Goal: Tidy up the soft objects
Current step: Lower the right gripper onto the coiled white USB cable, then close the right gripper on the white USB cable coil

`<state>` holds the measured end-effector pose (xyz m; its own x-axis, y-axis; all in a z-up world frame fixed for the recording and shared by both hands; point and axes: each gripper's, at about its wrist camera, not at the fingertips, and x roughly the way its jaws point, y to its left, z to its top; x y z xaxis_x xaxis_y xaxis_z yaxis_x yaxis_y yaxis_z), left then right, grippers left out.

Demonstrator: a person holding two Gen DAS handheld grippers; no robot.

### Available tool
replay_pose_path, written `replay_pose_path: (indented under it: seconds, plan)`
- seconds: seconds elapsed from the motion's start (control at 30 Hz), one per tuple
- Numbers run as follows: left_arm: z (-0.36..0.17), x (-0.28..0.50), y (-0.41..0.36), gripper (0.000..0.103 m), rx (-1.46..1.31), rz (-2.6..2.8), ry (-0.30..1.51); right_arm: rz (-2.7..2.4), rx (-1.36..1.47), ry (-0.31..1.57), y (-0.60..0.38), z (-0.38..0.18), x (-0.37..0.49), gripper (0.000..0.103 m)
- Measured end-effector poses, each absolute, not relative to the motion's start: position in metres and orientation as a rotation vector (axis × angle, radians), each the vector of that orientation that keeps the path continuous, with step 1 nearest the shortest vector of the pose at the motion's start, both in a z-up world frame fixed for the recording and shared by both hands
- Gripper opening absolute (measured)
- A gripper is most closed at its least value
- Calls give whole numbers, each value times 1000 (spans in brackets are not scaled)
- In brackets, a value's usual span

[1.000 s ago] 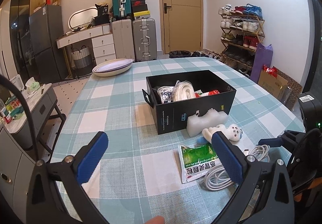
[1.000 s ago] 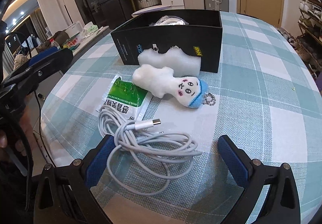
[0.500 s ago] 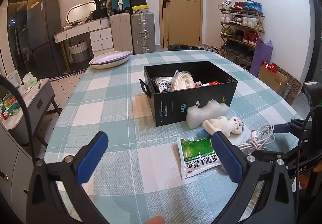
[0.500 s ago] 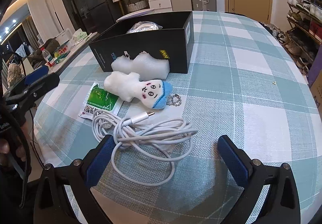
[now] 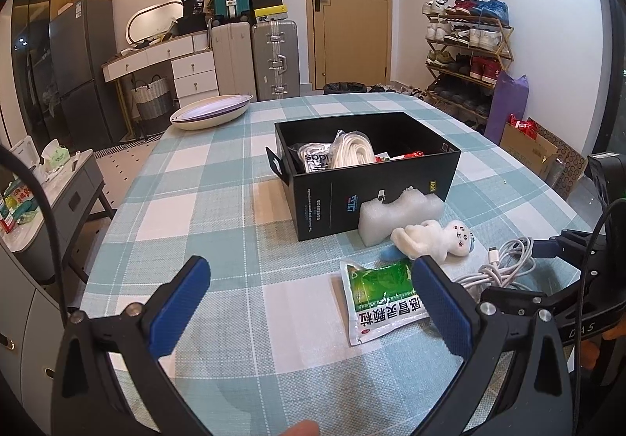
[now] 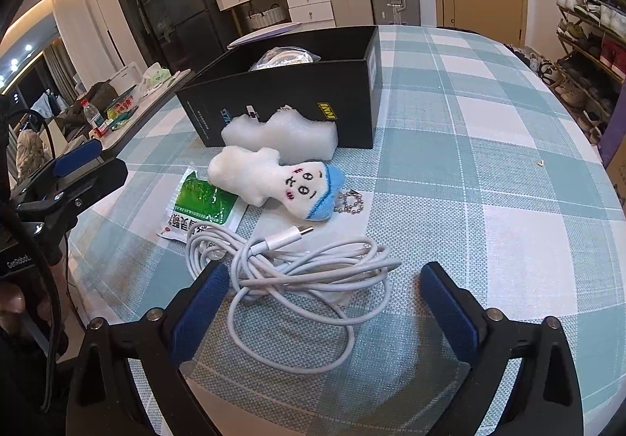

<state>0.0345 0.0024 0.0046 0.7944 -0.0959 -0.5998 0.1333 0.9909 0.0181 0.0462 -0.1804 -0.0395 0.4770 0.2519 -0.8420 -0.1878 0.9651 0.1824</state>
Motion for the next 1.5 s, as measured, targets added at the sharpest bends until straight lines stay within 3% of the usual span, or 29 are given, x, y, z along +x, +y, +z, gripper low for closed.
replay_pose_path:
  seconds: [0.1,0.57,0.6,0.67,0.7,1.03,1.23,1.4,1.5]
  plan:
    - [5,35,2,103,59,-124,641,298,65,1031,-178,-37,45,85]
    - [4,34,1,103,58,-124,642,327,63,968,-179,-28,41,69]
    - [4,34,1,103,57,-124,642,331,65,964,-179,-27,40,65]
    - [4,34,1,103,57,-124,642,338,70,956,-179,-23,40,42]
    - [4,34,0,103,58,-124,641,327,56,954,-179,-23,40,40]
    - [4,34,1,103,61,-126,645,324,84,968,-186,-25,43,37]
    - [3,34,1,103,61,-124,646,319,123,985,-189,-31,48,47]
    - [3,35,1,103,61,-126,648,344,129,994,-184,-34,51,47]
    - [3,35,1,103,60,-125,648,368,108,980,-179,-33,49,39]
